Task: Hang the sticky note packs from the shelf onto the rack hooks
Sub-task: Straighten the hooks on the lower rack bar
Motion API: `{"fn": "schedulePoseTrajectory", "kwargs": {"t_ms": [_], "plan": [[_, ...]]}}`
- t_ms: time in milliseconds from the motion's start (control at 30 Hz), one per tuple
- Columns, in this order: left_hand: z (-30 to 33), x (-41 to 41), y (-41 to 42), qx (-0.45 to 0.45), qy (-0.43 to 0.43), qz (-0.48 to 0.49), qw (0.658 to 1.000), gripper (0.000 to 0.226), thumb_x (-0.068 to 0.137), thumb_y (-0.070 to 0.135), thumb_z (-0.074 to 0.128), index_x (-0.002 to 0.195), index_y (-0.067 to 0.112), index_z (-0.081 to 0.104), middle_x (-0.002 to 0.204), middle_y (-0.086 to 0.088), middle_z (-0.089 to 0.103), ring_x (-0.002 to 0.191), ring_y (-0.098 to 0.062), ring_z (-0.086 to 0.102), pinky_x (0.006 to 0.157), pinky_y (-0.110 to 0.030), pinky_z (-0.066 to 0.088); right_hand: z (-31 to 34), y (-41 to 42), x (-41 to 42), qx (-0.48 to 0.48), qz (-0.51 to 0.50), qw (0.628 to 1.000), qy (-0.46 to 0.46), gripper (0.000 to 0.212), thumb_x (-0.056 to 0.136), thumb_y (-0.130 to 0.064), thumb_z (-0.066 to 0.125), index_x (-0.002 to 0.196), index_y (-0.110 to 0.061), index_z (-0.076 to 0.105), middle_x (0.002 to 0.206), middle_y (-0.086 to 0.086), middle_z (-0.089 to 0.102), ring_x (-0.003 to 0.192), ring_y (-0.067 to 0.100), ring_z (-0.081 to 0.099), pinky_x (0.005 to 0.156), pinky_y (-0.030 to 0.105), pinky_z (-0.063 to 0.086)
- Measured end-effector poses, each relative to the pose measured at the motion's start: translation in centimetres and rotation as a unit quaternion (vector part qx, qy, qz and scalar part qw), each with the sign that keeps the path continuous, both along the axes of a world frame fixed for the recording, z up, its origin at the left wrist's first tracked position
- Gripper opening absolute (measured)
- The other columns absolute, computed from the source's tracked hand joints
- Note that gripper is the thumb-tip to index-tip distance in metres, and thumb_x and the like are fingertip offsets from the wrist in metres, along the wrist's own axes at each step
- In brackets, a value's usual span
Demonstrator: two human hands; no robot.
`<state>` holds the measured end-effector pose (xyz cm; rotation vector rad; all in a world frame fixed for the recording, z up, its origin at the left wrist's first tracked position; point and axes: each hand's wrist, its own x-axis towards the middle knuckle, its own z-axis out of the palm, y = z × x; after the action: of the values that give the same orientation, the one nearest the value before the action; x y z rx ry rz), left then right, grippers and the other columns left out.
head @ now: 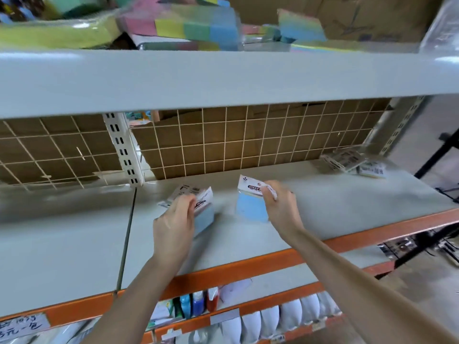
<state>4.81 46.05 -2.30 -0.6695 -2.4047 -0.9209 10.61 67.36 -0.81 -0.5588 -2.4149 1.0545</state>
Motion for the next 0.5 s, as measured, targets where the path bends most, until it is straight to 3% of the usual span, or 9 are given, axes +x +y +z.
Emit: {"fn": "schedulePoseTrajectory", "kwargs": {"t_ms": [133, 233, 300, 500], "plan": [[2.4, 0.4, 3.7, 0.074, -0.028, -0.026, 0.997, 0.014, 0.093, 0.003, 0.055, 0.102, 0.006, 0.065, 0.096, -0.007, 0.07, 0.083, -0.029, 0.065, 0.07, -0.027, 0.043, 3.0, 3.5, 1.2, -0.058, 0.003, 0.998, 0.026, 0.018, 0.098, -0.015, 0.046, 0.098, -0.007, 0.062, 0.089, 0.01, 0.064, 0.084, 0.027, 0.059, 0.068, 0.035, 0.044], [3.9, 1.5, 7.3, 0.107, -0.037, -0.055, 0.992, 0.011, 0.095, 0.01, 0.054, 0.102, 0.014, 0.062, 0.092, 0.0, 0.068, 0.082, -0.022, 0.063, 0.071, -0.027, 0.043, 4.3, 6.0, 3.0, -0.076, 0.003, 0.996, 0.047, 0.014, 0.097, -0.012, 0.048, 0.094, -0.017, 0.061, 0.081, -0.009, 0.06, 0.075, 0.008, 0.055, 0.062, 0.014, 0.039], [4.6, 2.5, 9.8, 0.114, -0.043, -0.07, 0.99, 0.009, 0.096, 0.016, 0.054, 0.101, 0.018, 0.061, 0.089, 0.004, 0.067, 0.08, -0.02, 0.062, 0.069, -0.032, 0.047, 4.7, 7.9, 4.4, -0.077, -0.002, 0.995, 0.055, 0.014, 0.097, -0.011, 0.049, 0.091, -0.021, 0.058, 0.079, -0.015, 0.057, 0.072, 0.0, 0.052, 0.057, 0.009, 0.036], [5.8, 6.1, 17.4, 0.075, -0.069, -0.124, 0.987, 0.006, 0.097, 0.024, 0.052, 0.094, 0.026, 0.056, 0.089, 0.005, 0.069, 0.078, -0.017, 0.061, 0.06, -0.031, 0.044, 5.5, 14.1, 9.5, -0.101, -0.028, 0.992, 0.072, 0.014, 0.096, -0.011, 0.05, 0.091, -0.016, 0.062, 0.082, -0.001, 0.062, 0.077, 0.014, 0.056, 0.066, 0.027, 0.04]]}}
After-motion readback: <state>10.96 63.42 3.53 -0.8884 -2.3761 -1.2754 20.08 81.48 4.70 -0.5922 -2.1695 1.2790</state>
